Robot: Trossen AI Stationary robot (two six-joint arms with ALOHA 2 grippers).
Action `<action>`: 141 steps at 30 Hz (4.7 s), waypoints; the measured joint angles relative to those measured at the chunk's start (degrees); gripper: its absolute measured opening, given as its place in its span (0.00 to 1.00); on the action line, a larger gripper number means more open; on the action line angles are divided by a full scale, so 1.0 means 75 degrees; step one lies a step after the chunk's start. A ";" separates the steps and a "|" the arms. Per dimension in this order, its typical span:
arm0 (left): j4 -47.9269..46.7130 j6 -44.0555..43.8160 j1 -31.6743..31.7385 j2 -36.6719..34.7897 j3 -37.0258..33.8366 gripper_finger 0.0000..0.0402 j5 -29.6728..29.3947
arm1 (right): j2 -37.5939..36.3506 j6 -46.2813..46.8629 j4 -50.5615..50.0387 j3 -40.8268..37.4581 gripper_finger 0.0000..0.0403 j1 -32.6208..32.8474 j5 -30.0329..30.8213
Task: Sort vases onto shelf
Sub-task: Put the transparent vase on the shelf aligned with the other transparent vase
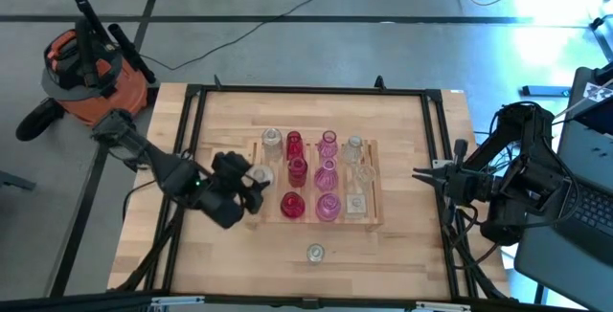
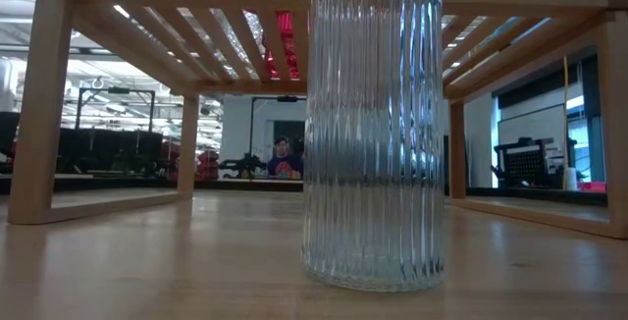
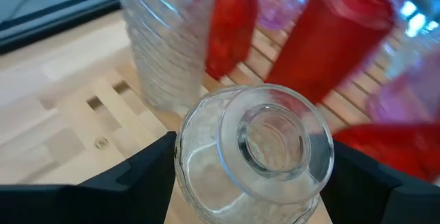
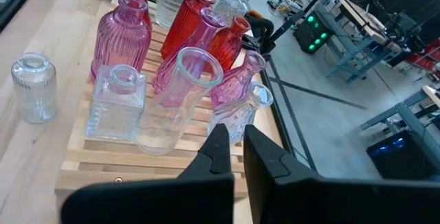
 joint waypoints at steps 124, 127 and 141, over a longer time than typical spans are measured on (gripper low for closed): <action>0.1730 0.5716 1.0925 -0.0839 -0.0006 0.95 0.9055 | 0.0291 -0.1959 0.3166 0.0003 0.00 -0.4148 0.0159; 0.2076 0.5774 1.1564 0.0001 -0.0003 0.95 0.9806 | 0.0291 -0.3080 0.4218 0.0003 0.00 -0.4666 -0.0420; 0.1707 0.6558 1.1895 0.3016 -0.0015 0.95 1.0951 | 0.0651 -0.4205 0.5890 0.0006 0.00 -0.5249 -0.0741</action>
